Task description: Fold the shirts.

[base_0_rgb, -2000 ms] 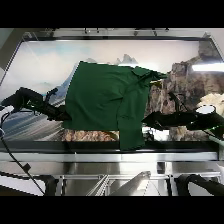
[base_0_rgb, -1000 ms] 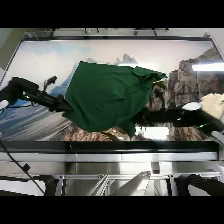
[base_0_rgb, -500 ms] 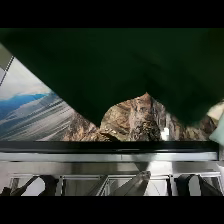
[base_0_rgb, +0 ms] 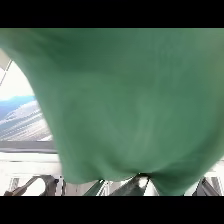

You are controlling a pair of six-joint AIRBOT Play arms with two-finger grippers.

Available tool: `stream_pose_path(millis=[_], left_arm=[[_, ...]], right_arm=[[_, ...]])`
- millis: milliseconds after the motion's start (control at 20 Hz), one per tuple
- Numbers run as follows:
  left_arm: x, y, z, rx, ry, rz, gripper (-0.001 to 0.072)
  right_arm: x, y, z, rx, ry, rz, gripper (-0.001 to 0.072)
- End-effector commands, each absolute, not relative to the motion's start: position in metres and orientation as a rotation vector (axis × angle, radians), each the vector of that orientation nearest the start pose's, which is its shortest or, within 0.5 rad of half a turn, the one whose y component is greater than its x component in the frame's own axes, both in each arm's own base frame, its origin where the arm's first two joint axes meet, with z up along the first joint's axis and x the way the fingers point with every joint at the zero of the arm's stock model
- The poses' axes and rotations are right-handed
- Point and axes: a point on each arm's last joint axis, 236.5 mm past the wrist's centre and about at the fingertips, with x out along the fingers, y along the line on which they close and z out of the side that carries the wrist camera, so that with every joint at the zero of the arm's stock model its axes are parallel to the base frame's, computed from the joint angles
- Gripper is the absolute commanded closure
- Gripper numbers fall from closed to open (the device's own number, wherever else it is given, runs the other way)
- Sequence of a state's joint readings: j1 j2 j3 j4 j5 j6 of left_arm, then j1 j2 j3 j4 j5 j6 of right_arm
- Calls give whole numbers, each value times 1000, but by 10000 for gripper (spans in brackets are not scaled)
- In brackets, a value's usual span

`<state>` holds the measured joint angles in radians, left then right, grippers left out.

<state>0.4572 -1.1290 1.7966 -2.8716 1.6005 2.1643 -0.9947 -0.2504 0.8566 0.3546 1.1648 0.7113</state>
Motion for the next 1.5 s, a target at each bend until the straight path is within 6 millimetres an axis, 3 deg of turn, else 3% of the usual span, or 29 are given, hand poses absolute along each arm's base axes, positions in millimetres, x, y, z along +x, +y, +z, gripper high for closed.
stream_pose_path(millis=[0, 100, 150, 250, 400, 500, 600, 650, 700, 750, 800, 850, 950, 1000, 1100, 1250, 1350, 1450], left_arm=[[395, -105, 284, -238, 620, -904, 688], [433, -103, 234, -284, 706, -854, 688], [448, -100, 215, -311, 730, -836, 689], [474, -92, 182, -355, 770, -805, 688], [495, -86, 141, -392, 844, -796, 688], [505, -81, 113, -407, 893, -784, 689], [512, -72, 84, -400, 939, -744, 692], [518, -63, 69, -386, 957, -701, 693], [524, -57, 59, -384, 963, -670, 693], [526, -51, 53, -393, 969, -658, 692], [527, -47, 49, -403, 974, -651, 690], [527, -42, 46, -412, 979, -643, 619], [523, -30, 46, -464, 1002, -615, 108], [519, -22, 46, -496, 1020, -600, -6], [501, -8, 43, -552, 1089, -597, -1], [450, 15, 27, -617, 1307, -568, -1], [412, 26, 4, -656, 1455, -525, 0], [387, 33, -29, -681, 1545, -450, 9]], right_arm=[[258, -1, 358, 511, -264, 322, 688], [312, -26, 284, 644, -97, 297, 689], [344, -23, 252, 676, -12, 312, 689], [419, 6, 179, 692, 195, 323, 690], [516, 83, 83, 698, 455, 425, 690], [552, 119, 43, 762, 550, 488, 690], [566, 132, 33, 803, 588, 534, 689], [569, 129, 35, 807, 592, 531, 688], [569, 124, 40, 792, 590, 547, 624], [566, 117, 47, 776, 587, 571, 309], [562, 105, 55, 779, 591, 583, 269], [556, 89, 59, 794, 610, 578, 269], [529, 54, 65, 816, 695, 579, 273], [510, 38, 65, 821, 762, 583, 274], [463, 2, 55, 835, 915, 530, 275], [401, -41, 43, 915, 953, 384, 284], [358, -46, 35, 965, 936, 310, 345], [326, -40, 25, 997, 909, 243, 343]])
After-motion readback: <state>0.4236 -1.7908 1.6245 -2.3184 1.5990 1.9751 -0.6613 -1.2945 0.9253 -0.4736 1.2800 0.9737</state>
